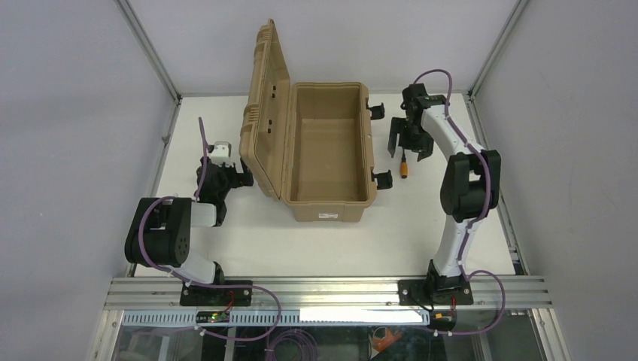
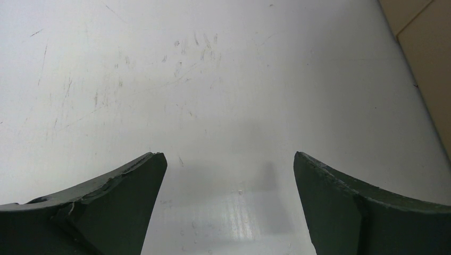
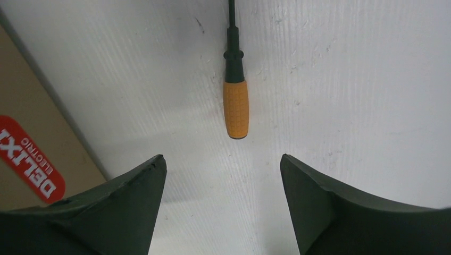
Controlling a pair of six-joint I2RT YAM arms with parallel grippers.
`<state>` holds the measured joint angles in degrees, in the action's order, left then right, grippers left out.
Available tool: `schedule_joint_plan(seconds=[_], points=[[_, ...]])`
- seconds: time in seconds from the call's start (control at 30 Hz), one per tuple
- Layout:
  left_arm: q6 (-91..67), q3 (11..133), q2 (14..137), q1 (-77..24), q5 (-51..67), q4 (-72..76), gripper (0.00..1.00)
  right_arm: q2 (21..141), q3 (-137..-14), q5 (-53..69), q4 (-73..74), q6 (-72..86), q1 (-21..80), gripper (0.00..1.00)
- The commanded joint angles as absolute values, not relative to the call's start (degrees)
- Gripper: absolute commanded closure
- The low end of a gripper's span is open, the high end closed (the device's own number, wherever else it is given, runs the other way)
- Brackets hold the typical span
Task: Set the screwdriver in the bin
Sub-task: Pick up the screwdriver from the center of the board.
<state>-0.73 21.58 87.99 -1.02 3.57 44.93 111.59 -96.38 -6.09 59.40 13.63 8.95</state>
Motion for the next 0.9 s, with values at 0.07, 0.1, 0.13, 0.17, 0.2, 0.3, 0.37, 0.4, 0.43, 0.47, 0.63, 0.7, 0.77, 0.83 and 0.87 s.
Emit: schedule_joint_plan(seconds=[0.07,0.1,0.13,0.17,0.2,0.3,0.37,0.4,0.43,0.47,0.63,0.7,0.77,0.83,0.87], points=[[-1.3,21.4,86.3,-0.7,4.9,47.1,0.01,114.7,-96.0,-5.8,55.6,13.2,7.9,0.24],[-1.3,21.4,86.3,-0.7,4.8,47.1,0.01,115.2,-95.8,-5.9,55.3,13.1,7.8,0.26],[-1.3,21.4,86.3,-0.7,4.8,47.1,0.01,115.7,-95.5,-6.0,54.9,13.0,7.6,0.27],[-1.3,21.4,86.3,-0.7,4.8,47.1,0.01,116.1,-95.3,-6.0,54.7,12.9,7.5,0.29],[-1.3,21.4,86.3,-0.7,4.8,47.2,0.01,116.4,-95.0,-6.0,54.4,12.9,7.3,0.30],[-1.3,21.4,86.3,-0.7,4.8,47.1,0.01,117.2,-94.3,-5.6,53.4,12.5,7.0,0.33],[-1.3,21.4,86.3,-0.7,4.8,47.1,0.01,118.0,-93.9,-5.3,52.8,12.3,6.8,0.34],[-1.3,21.4,86.3,-0.7,4.8,47.1,0.01,118.3,-93.8,-5.2,52.7,12.2,6.7,0.35],[-1.3,21.4,86.4,-0.7,4.9,47.1,0.01,118.8,-93.7,-5.2,52.5,12.1,6.6,0.37],[-1.3,21.4,86.3,-0.7,4.8,47.1,0.01,119.1,-93.6,-5.1,52.4,12.1,6.7,0.38],[-1.3,21.4,86.4,-0.7,4.8,47.2,0.01,119.9,-93.0,-4.8,51.4,11.9,6.3,0.47],[-1.3,21.4,86.4,-0.7,4.9,47.1,0.01,120.2,-92.9,-4.6,51.2,11.8,6.3,0.49],[-1.3,21.4,86.3,-0.7,4.8,47.1,0.01,120.6,-92.9,-4.5,51.1,11.6,6.2,0.51],[-1.3,21.4,86.4,-0.7,4.9,47.1,0.01,120.7,-92.7,-4.5,51.0,11.5,6.1,0.54],[-1.3,21.4,86.3,-0.7,4.8,47.2,0.01,120.7,-92.7,-4.5,51.0,11.4,6.2,0.56]])
